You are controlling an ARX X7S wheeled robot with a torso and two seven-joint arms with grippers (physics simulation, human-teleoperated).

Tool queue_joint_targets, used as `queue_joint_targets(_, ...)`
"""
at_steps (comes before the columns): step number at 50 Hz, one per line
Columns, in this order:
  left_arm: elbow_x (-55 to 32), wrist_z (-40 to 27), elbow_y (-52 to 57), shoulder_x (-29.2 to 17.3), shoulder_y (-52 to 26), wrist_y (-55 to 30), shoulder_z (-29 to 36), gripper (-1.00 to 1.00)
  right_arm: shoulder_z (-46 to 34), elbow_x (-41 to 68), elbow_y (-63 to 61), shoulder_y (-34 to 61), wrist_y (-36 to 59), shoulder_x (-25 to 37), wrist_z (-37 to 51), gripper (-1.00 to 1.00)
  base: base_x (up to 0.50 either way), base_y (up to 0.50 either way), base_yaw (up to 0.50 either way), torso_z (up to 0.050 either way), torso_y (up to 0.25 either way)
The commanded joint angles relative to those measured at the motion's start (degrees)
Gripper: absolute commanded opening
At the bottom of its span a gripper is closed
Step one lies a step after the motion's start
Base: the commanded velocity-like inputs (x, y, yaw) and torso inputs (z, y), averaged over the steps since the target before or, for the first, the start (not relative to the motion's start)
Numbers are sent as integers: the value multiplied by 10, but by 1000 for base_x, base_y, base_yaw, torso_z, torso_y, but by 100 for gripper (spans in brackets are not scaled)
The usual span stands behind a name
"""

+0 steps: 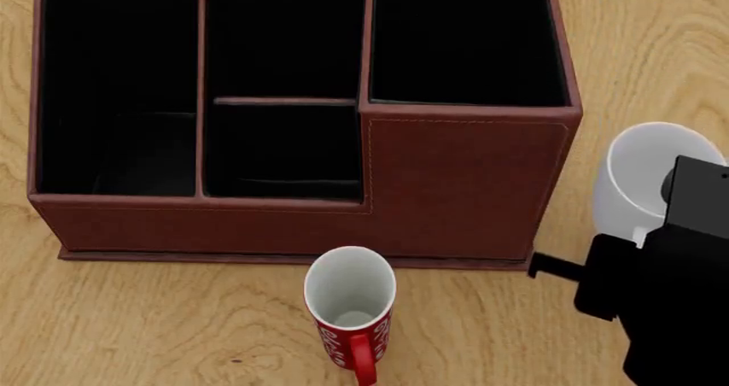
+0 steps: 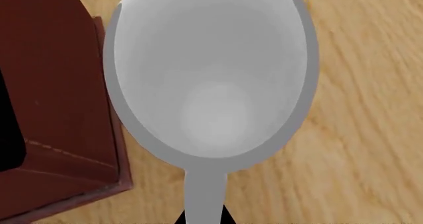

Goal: Pick up the white mug and place it to the right of the caddy.

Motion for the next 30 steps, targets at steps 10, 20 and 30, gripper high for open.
queue_joint_targets(10, 1, 5, -5, 4, 3, 0, -3, 100, 1, -18, 23, -9, 4, -17, -11, -100, 0, 0, 0, 0, 1)
queue_joint_targets(20, 3, 6, -7, 6, 6, 0, -3, 100, 0, -16, 26, -11, 5, -22, -8, -100, 0, 0, 0, 0, 1)
queue_joint_targets(30, 4, 9, -14, 9, 10, 3, -4, 100, -2, -19, 41, -12, 7, -32, -12, -100, 0, 0, 0, 0, 0)
